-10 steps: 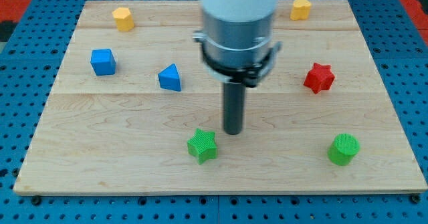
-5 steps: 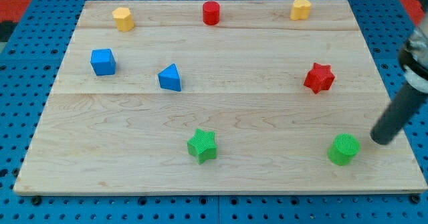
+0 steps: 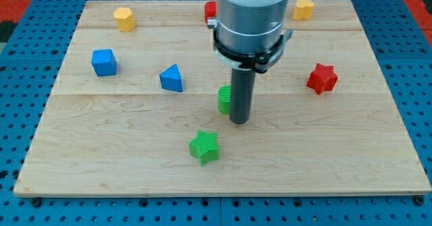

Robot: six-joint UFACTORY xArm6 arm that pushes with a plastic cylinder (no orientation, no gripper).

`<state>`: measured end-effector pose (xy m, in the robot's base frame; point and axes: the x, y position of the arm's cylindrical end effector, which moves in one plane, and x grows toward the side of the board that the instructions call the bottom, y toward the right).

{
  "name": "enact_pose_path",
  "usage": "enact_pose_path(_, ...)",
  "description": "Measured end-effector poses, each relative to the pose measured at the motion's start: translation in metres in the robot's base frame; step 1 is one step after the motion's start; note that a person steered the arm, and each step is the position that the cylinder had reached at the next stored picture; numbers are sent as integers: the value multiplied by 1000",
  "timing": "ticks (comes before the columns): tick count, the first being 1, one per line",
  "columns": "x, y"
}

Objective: Keep the green blocks diagonally to the bottom right side of the blue triangle

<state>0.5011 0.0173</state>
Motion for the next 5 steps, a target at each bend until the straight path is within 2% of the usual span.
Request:
enact_pose_path(2,10,-110)
enact_pose_path(3,38,-97)
enact_pose_path(4,46,-36)
enact_pose_path(5,65,-23)
